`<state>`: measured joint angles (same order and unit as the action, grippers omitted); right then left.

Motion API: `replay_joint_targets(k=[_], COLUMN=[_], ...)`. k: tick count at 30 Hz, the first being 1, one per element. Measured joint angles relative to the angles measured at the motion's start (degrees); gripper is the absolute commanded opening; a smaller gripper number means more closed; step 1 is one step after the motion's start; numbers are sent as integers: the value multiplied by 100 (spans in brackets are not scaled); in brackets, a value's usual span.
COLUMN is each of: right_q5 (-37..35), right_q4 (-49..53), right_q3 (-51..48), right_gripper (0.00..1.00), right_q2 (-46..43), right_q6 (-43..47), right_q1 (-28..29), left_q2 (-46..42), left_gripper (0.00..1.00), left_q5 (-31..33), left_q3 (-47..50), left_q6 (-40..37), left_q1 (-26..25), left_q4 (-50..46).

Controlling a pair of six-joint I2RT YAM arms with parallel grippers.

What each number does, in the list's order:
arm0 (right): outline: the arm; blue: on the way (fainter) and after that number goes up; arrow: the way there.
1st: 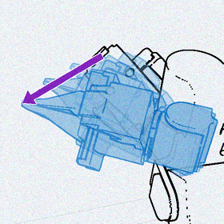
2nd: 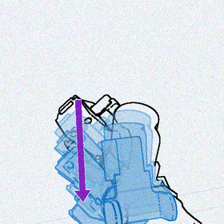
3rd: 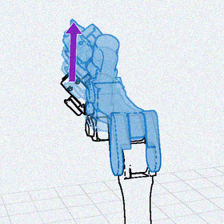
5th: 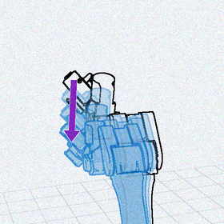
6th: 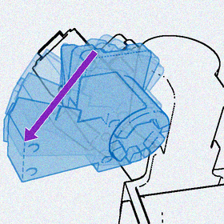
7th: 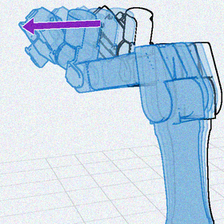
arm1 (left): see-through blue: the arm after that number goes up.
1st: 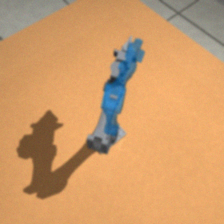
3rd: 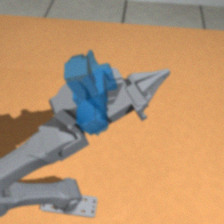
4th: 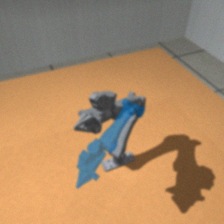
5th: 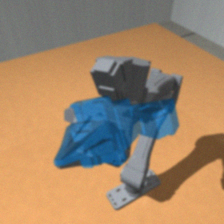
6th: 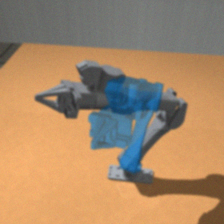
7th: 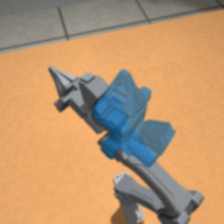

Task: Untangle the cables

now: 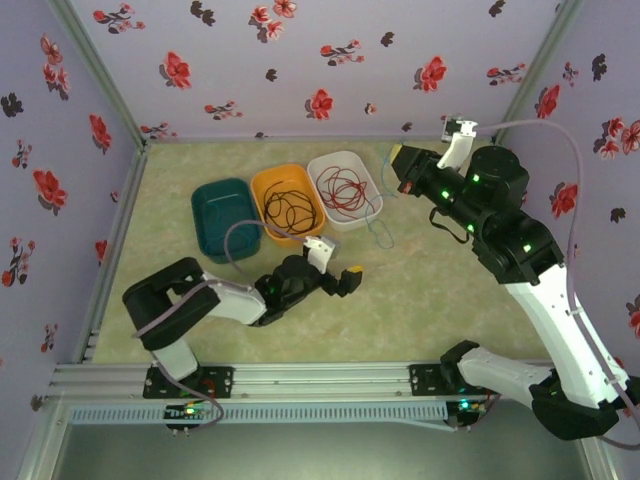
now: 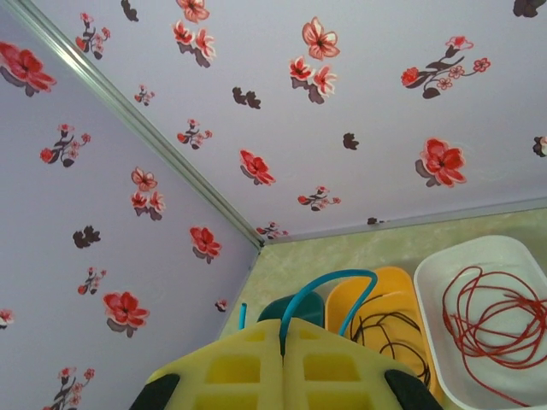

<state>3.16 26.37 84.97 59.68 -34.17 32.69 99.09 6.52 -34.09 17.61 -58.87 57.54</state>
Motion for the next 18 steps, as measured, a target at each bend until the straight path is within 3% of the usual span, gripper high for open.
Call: replay_joint_targets(k=[18], right_q5=[-33], right_q4=[-509], right_q3=[-149], right_gripper=[0], right_q2=[2], right_q6=[-273], right_q1=[0], left_q2=[1644], left_gripper=[98], left_q5=[63], left_q3=[-2072], left_q6=[175], left_q1=[-149], left_q4=[498])
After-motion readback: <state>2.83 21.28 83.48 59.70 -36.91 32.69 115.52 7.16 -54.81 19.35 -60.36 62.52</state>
